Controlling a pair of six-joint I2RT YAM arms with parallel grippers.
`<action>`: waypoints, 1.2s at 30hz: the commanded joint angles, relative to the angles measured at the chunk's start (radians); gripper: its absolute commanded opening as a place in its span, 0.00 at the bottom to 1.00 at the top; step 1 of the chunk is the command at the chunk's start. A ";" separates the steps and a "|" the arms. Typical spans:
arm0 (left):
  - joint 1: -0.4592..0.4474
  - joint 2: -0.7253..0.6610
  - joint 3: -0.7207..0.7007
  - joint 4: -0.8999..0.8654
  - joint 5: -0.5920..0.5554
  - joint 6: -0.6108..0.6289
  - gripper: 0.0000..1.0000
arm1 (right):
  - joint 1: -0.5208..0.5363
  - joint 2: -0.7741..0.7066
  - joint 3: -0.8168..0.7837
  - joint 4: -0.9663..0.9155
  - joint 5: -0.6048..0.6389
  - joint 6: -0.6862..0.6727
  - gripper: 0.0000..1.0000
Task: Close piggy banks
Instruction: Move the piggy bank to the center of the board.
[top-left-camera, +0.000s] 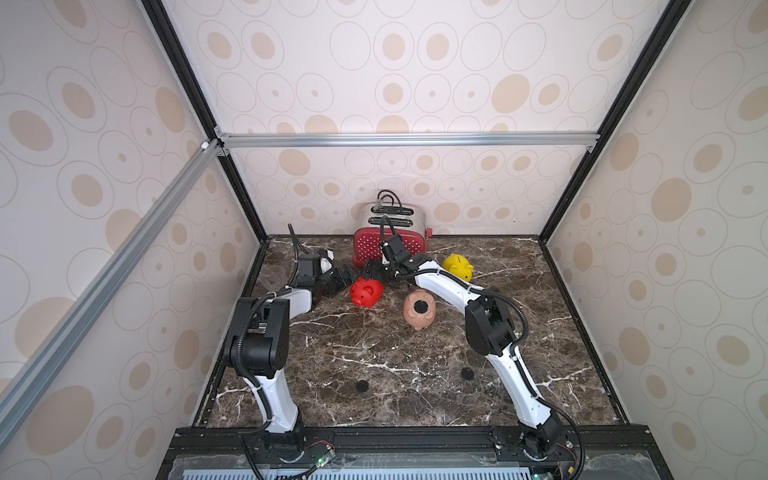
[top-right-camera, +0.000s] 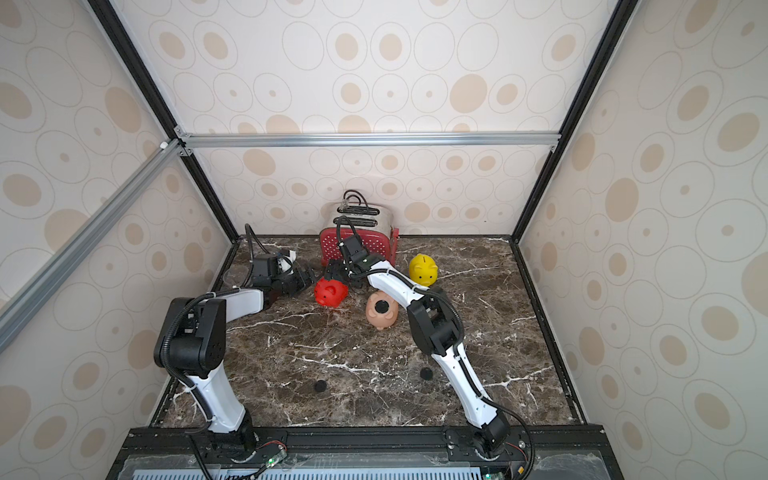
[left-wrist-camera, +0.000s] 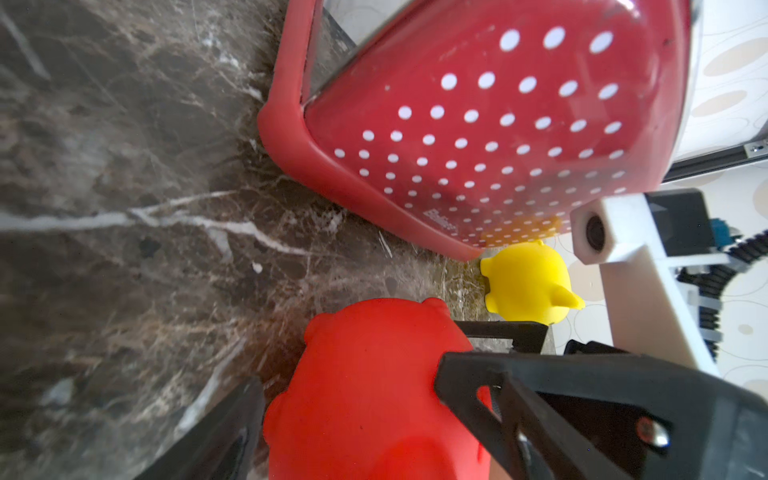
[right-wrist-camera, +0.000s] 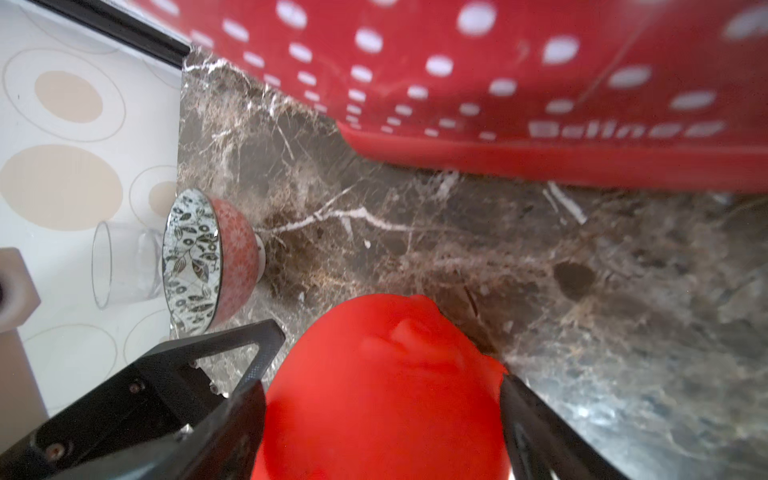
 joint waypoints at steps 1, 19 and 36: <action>-0.010 -0.041 -0.030 -0.004 0.031 0.003 0.89 | 0.028 -0.040 -0.046 -0.008 -0.030 0.016 0.88; -0.022 -0.300 -0.340 0.041 -0.003 -0.064 0.89 | 0.072 -0.170 -0.247 0.045 -0.109 0.053 0.87; -0.097 -0.764 -0.646 -0.149 -0.101 -0.115 0.90 | 0.139 -0.334 -0.490 0.111 -0.132 0.075 0.87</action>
